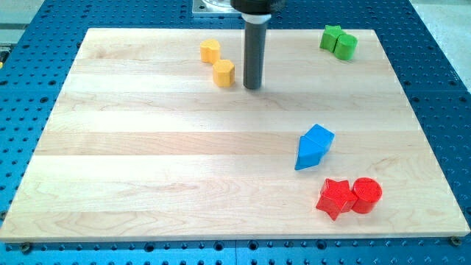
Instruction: Push the hexagon into the heart
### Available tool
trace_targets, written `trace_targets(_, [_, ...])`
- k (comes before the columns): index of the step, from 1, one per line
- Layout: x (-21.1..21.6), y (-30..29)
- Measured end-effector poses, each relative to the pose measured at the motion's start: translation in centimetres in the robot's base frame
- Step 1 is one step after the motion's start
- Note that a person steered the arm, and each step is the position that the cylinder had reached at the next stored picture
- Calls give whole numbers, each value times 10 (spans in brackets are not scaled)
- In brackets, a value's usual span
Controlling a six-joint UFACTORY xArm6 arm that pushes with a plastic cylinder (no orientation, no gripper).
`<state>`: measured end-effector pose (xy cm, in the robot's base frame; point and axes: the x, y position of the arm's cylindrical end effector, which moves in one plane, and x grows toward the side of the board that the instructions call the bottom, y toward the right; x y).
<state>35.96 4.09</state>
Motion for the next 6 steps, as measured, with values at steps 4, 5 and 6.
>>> trace_targets(4, [-33, -82])
trace_targets(5, [-31, -105])
trace_targets(6, [-30, -116])
